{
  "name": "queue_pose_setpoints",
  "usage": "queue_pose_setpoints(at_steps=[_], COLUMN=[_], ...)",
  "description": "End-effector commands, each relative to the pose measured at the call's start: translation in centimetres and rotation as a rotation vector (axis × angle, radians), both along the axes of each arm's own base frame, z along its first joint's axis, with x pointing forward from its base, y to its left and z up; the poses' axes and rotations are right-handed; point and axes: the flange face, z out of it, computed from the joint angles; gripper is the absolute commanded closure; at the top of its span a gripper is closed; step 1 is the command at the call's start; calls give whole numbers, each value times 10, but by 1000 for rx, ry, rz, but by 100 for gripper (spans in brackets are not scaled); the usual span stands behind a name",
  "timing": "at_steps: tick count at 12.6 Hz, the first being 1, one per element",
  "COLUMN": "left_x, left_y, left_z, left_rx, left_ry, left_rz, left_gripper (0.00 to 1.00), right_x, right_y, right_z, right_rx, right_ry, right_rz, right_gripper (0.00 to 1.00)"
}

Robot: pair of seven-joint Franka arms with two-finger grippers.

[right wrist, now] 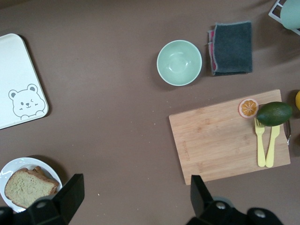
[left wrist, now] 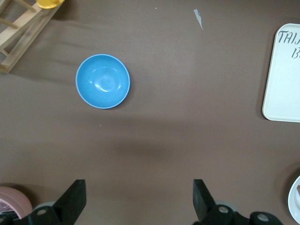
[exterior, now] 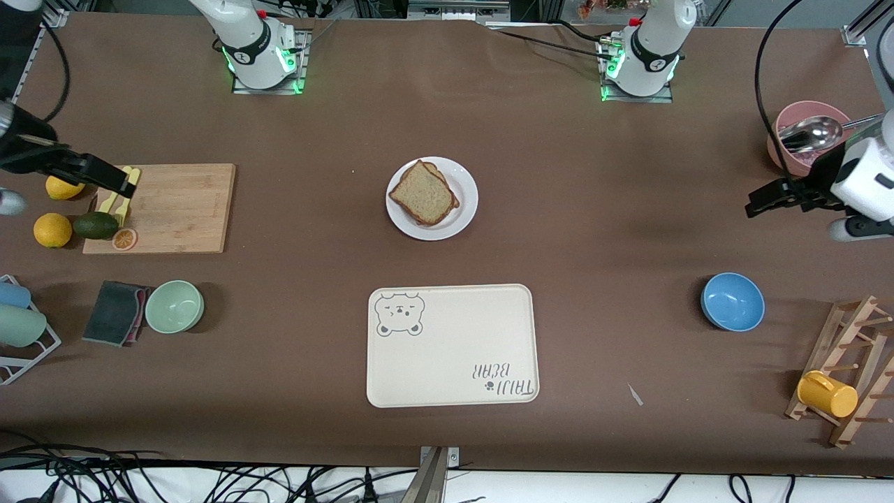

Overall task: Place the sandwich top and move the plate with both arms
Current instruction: 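Move the left gripper from its rest toward the white plate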

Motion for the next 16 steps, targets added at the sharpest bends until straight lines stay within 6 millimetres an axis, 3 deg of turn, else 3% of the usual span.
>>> queue_pose_setpoints(at_steps=[1,3,6,10,16], left_x=[8,11,14,-5,-18], left_y=[-28,-42,-62,-96,-124], left_z=[-26,-49,-87,-135,-197], left_rx=[-67,-115,-206,-244,-415], left_ry=[-15,-18,34,84,100], left_rz=[35,40,60,41,12], left_gripper=[0,0,0,0,0], right_x=[-7,-6,-11,-14,-12], right_y=[4,1,-23,-44,-45], right_z=[6,14,18,17,12], right_rx=[17,18,19,0,-25], right_ry=[-2,-18,2,14,28], right_rz=[15,17,38,7,42], right_gripper=[0,0,0,0,0])
